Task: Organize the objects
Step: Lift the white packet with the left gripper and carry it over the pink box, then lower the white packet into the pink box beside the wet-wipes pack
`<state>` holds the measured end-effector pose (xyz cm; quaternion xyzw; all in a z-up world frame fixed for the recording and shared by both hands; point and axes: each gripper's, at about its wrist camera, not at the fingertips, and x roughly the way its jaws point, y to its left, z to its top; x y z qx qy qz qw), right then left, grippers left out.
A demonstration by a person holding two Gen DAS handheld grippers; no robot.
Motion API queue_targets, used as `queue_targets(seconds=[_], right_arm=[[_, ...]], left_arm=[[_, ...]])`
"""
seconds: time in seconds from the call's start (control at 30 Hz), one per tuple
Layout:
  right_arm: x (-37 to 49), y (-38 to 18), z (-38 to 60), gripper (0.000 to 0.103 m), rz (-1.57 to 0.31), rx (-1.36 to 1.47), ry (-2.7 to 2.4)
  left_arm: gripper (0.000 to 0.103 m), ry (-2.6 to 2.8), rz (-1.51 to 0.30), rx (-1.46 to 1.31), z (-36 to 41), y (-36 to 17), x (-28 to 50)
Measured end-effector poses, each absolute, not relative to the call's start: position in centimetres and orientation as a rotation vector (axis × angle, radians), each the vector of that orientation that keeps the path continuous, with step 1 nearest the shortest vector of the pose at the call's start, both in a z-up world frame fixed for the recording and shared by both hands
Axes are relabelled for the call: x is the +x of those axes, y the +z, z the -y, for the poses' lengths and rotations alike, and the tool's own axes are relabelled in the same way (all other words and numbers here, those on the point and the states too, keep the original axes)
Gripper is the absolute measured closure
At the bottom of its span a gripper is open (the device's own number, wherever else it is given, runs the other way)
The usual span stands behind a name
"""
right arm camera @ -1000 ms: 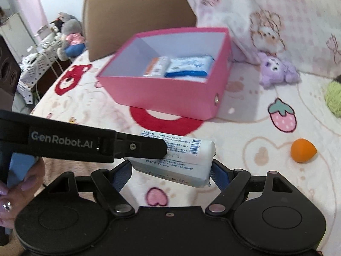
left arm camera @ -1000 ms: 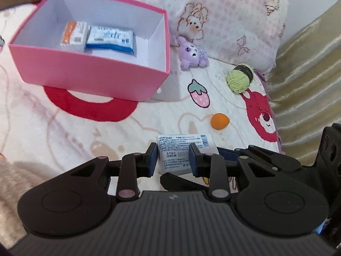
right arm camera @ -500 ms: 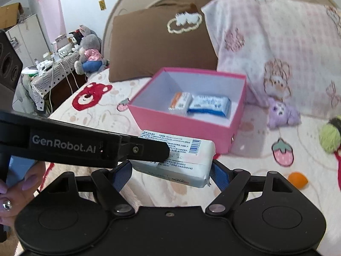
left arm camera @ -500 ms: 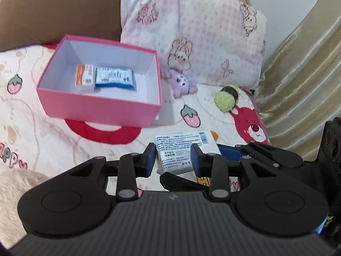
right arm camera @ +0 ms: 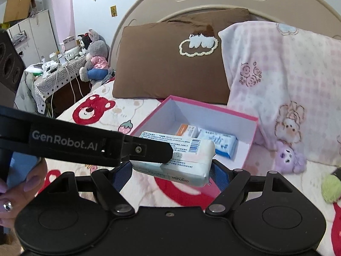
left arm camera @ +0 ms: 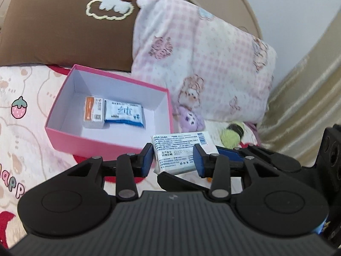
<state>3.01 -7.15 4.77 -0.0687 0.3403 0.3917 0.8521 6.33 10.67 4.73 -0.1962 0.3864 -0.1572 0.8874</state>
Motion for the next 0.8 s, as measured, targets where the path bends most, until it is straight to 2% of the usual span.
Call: queue_targets(seconds=[0.43,0.5,0.63,0.8], right_arm=[[14.8,1.8,1.3,0.021,-0.891,-0.106,0.835],[16.1,0.7,1.0,0.025,-0.911,-0.084,0.846],[17.7,-1.7,0.4,0.027,-0.933,-0.056,0.857],[18.8,-4.6,0.3,0.036,-0.962,-0.086,0.841]], left_arm=[[0.061,-0.228,-0.902,-0.458,-12.7,0.6,18.9],[0.061,-0.194,-0.894,-0.451,-12.9,-0.3,20.1],[0.060,-0.185,-0.904,-0.386,-12.4,-3.1,21.2],[0.061,-0.208,-0.979,-0.483,-13.6,-7.3,22.9]])
